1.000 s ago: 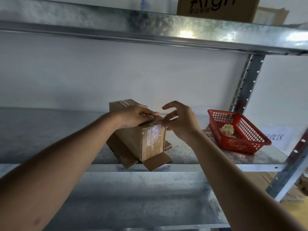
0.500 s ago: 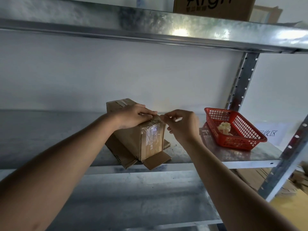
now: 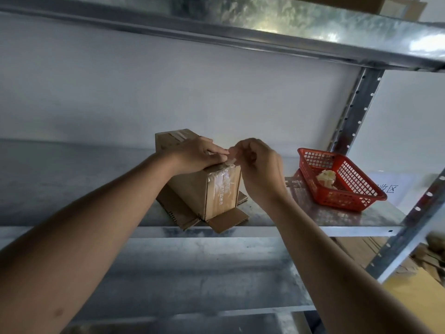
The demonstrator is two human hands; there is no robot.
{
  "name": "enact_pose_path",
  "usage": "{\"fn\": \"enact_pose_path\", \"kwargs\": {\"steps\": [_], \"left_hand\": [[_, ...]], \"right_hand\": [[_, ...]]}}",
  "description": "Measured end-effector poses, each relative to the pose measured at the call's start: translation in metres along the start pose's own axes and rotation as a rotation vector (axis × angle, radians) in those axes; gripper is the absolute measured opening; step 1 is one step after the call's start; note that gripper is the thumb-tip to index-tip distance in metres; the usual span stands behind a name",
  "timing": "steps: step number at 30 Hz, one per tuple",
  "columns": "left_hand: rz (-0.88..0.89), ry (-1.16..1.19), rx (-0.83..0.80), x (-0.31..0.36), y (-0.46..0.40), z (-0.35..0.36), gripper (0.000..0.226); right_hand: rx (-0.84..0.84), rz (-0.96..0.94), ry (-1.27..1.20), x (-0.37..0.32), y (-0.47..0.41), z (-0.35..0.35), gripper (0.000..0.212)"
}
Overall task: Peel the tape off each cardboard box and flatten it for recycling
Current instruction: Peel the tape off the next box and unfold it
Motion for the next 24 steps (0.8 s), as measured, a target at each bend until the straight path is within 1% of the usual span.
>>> {"fn": "enact_pose_path", "kwargs": {"steps": [2, 4, 6, 8, 13, 16, 19, 24], "left_hand": [[0.015, -0.009, -0.02, 0.001, 0.001, -0.001, 0.014], [0.013, 0.009, -0.041, 0.003, 0.001, -0.002, 0.014], [-0.003, 0.05, -0.039, 0.003, 0.0, -0.002, 0.019], [-0.003, 0.076, -0.041, 0.003, -0.004, -0.001, 0.026], [-0.015, 0.133, -0.035, 0.003, -0.006, -0.001, 0.032], [-0.015, 0.124, -0.019, -0.001, -0.008, 0.001, 0.033], [-0.02, 0.127, -0.025, -0.004, -0.008, 0.001, 0.032], [0.002, 0.108, -0.002, -0.008, -0.011, 0.002, 0.023]], "right_hand": [[-0.003, 0.009, 0.037, -0.005, -0.007, -0.006, 0.011], [-0.072, 0.031, 0.149, -0.004, -0.011, -0.01, 0.013], [-0.153, 0.052, 0.229, -0.003, -0.008, -0.011, 0.023], [-0.183, 0.052, 0.287, -0.003, -0.006, -0.008, 0.021], [-0.161, 0.145, 0.394, -0.002, -0.007, -0.004, 0.011], [-0.1, 0.191, 0.301, 0.002, -0.004, -0.001, 0.013], [-0.048, 0.13, 0.267, 0.003, 0.002, 0.005, 0.019], [0.04, -0.096, 0.268, 0.007, 0.012, 0.009, 0.023]]}}
Point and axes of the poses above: each hand's wrist, its own y-axis away from the middle knuckle, its own z-axis out of the palm, x = y × z, the point moved 2 cm from there along -y, towards the middle knuckle, and after that the axes turned 1 degree about -z, right-handed, at the moved point
